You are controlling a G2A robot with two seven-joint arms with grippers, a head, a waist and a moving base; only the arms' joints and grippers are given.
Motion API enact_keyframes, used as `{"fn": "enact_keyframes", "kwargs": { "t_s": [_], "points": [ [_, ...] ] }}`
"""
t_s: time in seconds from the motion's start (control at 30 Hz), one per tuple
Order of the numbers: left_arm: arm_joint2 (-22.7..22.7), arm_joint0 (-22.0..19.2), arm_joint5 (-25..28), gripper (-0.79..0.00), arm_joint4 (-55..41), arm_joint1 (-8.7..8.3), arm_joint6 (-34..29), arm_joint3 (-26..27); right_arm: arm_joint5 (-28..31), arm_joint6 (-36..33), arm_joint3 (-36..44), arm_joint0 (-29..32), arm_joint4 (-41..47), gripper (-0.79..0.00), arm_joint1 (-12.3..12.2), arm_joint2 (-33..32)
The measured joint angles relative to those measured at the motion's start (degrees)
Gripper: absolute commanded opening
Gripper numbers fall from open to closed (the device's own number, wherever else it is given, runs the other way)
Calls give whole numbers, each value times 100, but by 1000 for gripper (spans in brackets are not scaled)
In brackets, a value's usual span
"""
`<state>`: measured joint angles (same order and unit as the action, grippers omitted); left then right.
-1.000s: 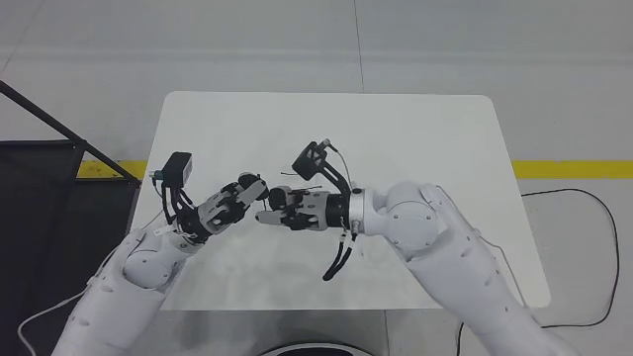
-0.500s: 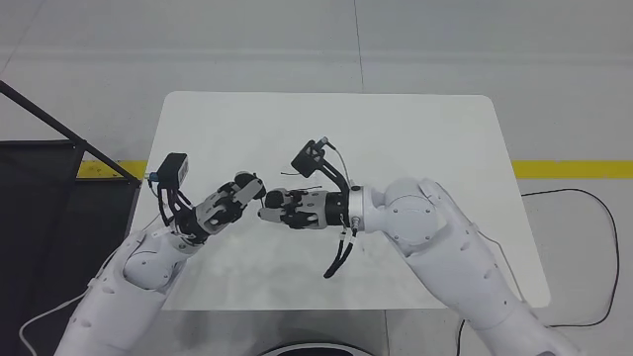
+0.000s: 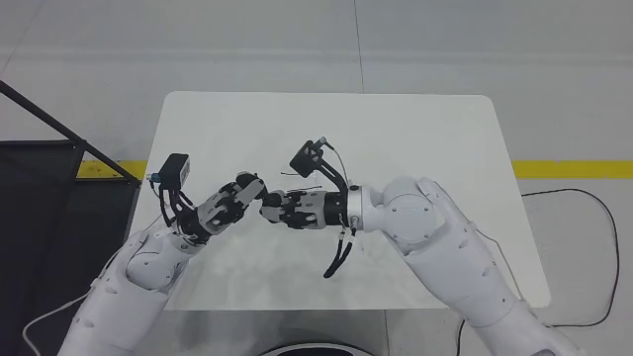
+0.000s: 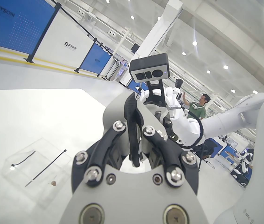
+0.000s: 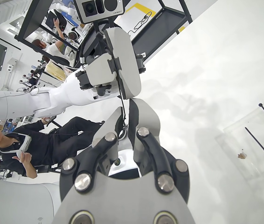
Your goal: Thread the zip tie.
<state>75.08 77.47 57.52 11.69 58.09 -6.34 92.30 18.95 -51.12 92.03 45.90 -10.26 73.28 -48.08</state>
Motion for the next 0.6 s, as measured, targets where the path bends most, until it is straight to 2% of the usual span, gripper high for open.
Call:
{"fn": "enact_keyframes", "kwargs": {
  "t_s": [0.03, 0.27, 0.4, 0.6],
  "points": [
    [1, 0, 1, -785, 2, 4, 1, -2, 3, -2, -5, -4, 3, -785, 1, 2],
    [14, -7, 42, -785, 11, 30, -27, -18, 13, 6, -9, -7, -11, -785, 7, 4],
    [24, -9, 49, -727, 21, 40, -55, -13, 12, -1, 3, -4, -31, -785, 7, -1],
    [44, 2, 49, -727, 24, 54, -80, -1, 14, -15, 12, 9, -23, -785, 7, -6]
  ]
}}
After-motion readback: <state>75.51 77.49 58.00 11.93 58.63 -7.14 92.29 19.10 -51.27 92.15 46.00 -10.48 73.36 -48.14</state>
